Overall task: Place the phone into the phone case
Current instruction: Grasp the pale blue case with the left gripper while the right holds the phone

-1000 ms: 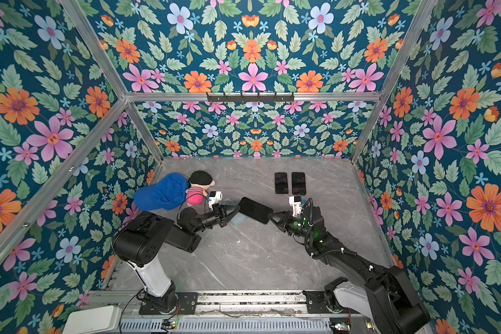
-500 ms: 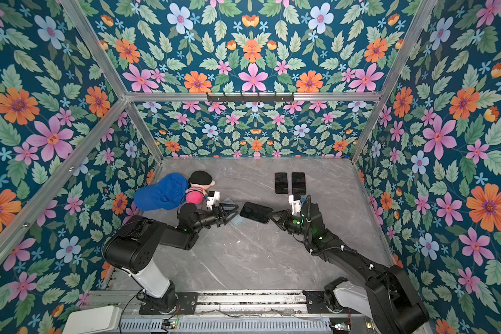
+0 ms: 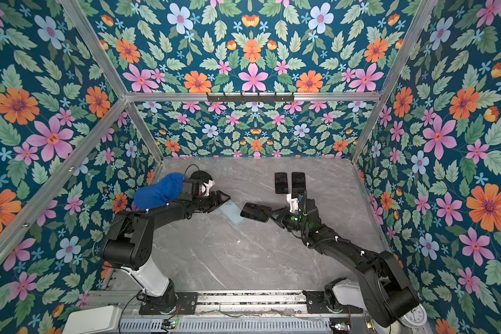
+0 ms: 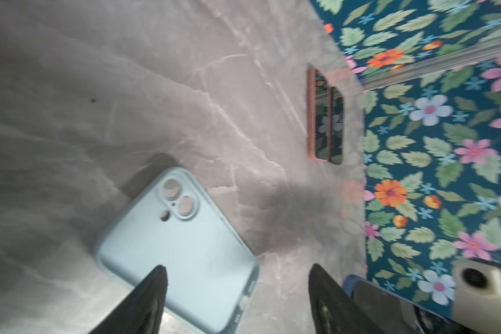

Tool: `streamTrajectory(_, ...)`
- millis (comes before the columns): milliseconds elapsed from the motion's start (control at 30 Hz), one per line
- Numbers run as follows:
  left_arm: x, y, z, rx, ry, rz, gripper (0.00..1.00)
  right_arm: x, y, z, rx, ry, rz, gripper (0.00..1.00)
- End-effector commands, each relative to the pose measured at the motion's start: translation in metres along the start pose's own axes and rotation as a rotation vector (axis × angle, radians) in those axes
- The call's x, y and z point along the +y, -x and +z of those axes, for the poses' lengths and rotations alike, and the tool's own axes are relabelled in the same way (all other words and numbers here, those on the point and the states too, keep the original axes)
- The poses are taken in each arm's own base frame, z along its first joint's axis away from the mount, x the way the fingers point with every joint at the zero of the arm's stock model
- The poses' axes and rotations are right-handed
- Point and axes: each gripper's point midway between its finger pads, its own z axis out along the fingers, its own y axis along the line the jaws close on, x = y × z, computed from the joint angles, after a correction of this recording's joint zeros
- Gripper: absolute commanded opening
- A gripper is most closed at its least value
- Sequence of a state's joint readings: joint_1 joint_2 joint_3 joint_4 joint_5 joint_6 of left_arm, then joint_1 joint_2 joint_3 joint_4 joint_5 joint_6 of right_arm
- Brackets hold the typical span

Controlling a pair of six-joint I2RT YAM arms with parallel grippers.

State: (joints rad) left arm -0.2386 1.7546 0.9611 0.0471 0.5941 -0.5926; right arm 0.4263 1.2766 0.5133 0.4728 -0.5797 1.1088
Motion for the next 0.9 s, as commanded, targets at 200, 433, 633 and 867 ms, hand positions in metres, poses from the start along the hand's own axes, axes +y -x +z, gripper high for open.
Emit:
streamTrajectory(200,0.03,0.011,0.007,0.045,0.199,0.07,0.81,0.01,-0.001,0.007,0.024,0.076,-0.026,0.0)
streamTrajectory(433,0.04,0.02,0.021,0.038,0.231,0.074,0.81,0.007,-0.004,0.012,0.035,0.082,-0.024,0.0)
streamTrajectory(633,0.04,0.021,0.032,0.045,0.212,0.067,0.79,0.007,-0.006,0.014,0.045,0.084,-0.025,0.0)
streamTrajectory(867,0.035,0.006,0.037,0.081,0.183,0.069,0.75,0.005,-0.005,0.015,0.045,0.071,-0.027,0.0)
